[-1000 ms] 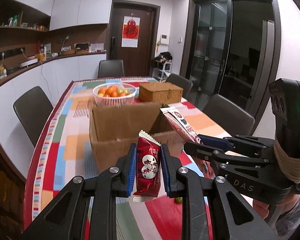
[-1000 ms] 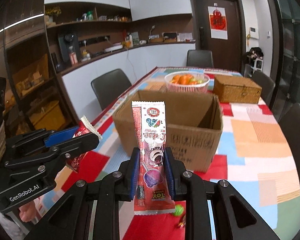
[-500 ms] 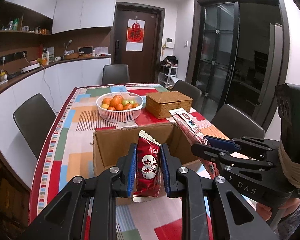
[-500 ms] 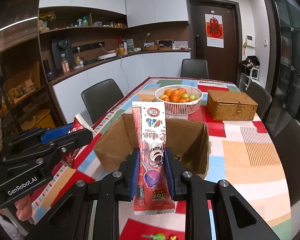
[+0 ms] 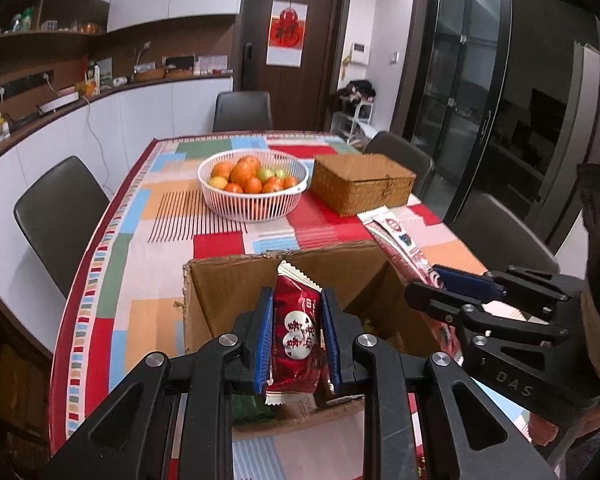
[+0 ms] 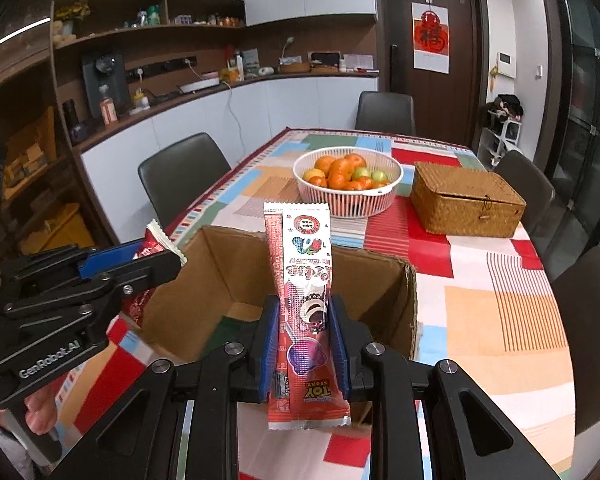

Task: Organize snacks
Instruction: 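Carry both snacks over the box and open both tools to drop them, then move both open tools back to the lollipop and gold candy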

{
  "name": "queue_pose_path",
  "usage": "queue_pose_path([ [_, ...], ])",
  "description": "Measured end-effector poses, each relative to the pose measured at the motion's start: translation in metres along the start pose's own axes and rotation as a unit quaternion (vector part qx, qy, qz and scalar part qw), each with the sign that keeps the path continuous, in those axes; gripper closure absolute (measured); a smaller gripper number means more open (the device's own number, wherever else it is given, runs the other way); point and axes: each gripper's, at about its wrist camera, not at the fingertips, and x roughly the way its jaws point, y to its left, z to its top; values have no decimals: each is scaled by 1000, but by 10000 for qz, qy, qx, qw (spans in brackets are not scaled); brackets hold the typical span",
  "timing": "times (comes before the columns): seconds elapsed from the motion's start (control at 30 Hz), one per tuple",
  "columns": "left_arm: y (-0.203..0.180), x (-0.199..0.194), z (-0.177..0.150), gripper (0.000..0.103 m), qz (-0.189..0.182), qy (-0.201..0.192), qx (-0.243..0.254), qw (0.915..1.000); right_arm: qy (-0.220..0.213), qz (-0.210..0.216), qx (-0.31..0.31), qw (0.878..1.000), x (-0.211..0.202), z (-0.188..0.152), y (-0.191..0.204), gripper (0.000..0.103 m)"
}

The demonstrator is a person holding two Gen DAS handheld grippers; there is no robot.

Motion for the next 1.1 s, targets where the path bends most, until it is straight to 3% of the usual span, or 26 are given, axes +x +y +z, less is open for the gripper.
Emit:
queue_pose_path([
  [0.07,1,5,1,77,98,47,35,9999,45,-42,-28,10000,8,2,-1,77],
  [0.1,1,5,1,65,138,65,61,9999,56,-57,-25,10000,10,2,0,77],
  [0.17,-1,-3,-3,51,150,-41,120,9998,33,-159,-21,9999,14,2,-2,56],
  [0.27,-10,-17,-12,51,238,-187,350,9989,-107,-428,81,9990,7,-4,-7,54],
  [0.67,-54,-79,-62,48,-131,-538,770,9955,-644,-613,141,9959,-73,-54,-2,54],
  [1.1,-86,-102,-129,48,-455,-172,971,9941,-493,-775,146,9957,-119,-119,5,54],
])
